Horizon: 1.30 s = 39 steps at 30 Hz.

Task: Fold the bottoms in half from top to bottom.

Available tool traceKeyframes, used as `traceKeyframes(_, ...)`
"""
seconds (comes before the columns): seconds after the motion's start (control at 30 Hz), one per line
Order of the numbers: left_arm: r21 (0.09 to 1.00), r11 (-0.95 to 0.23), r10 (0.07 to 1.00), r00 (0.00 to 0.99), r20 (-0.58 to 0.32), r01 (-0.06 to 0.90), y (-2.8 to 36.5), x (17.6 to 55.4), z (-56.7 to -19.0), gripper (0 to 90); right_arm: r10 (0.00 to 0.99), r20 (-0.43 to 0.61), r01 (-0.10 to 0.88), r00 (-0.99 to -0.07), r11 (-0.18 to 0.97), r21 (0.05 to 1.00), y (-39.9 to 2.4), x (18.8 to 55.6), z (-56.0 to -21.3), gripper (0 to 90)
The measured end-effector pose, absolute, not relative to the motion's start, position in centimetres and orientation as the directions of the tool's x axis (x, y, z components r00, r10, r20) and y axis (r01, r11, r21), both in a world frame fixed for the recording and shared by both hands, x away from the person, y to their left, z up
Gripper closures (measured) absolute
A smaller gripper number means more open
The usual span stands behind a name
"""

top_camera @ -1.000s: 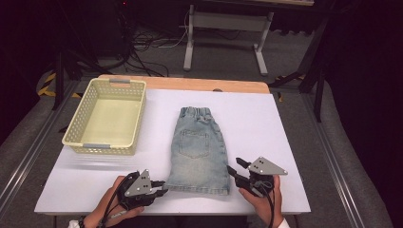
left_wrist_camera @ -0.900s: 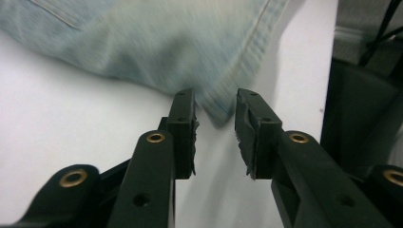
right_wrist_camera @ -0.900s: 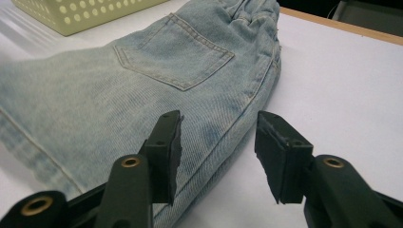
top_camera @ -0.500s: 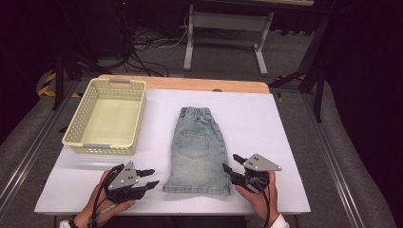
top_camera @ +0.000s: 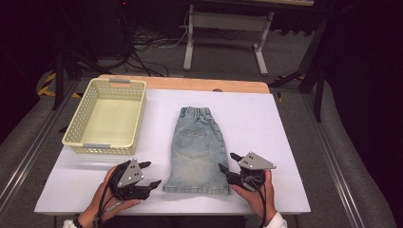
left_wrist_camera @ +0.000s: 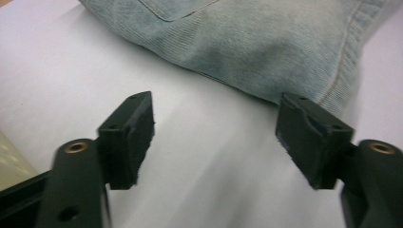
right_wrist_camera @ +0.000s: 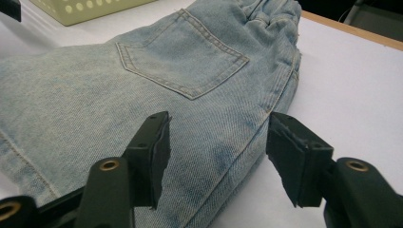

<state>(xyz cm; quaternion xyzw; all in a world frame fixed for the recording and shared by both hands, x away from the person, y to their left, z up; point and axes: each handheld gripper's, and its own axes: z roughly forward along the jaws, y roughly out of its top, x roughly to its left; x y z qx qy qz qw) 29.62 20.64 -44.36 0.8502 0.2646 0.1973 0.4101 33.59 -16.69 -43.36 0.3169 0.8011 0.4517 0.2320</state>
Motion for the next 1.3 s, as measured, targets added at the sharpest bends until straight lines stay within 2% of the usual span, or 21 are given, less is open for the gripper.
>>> traceKeyframes(0.1,0.813,-0.499,0.634,0.766,0.106,0.3,20.1,30.4,-44.3,24.0,0.721,-0.093,0.3,-0.686,0.398,0.867,-16.5,33.8,-43.4,37.1)
traceKeyframes(0.4,0.831,-0.477,0.633,0.768,0.1,0.285,16.9,33.1,-43.4,22.1,0.737,-0.12,0.296,-0.665,0.408,0.864,-16.0,35.2,-43.6,29.2)
traceKeyframes(0.63,0.823,-0.49,0.641,0.759,0.118,0.286,15.0,36.6,-43.6,21.1,0.746,-0.148,0.295,-0.649,0.426,0.855,-15.5,37.4,-43.5,28.8)
traceKeyframes(0.9,0.812,-0.48,0.688,0.717,0.113,0.333,13.7,41.0,-44.3,22.0,0.772,-0.124,0.318,-0.623,0.396,0.861,-15.1,41.0,-43.3,30.2)
traceKeyframes(1.17,0.813,-0.412,0.739,0.673,0.034,0.412,13.2,44.6,-44.5,22.2,0.776,-0.087,0.361,-0.625,0.386,0.849,-14.0,44.5,-43.5,33.8)
traceKeyframes(1.3,0.816,-0.394,0.762,0.647,0.033,0.423,13.0,46.1,-44.1,22.2,0.792,-0.059,0.412,-0.607,0.378,0.829,-13.3,47.0,-43.7,34.3)
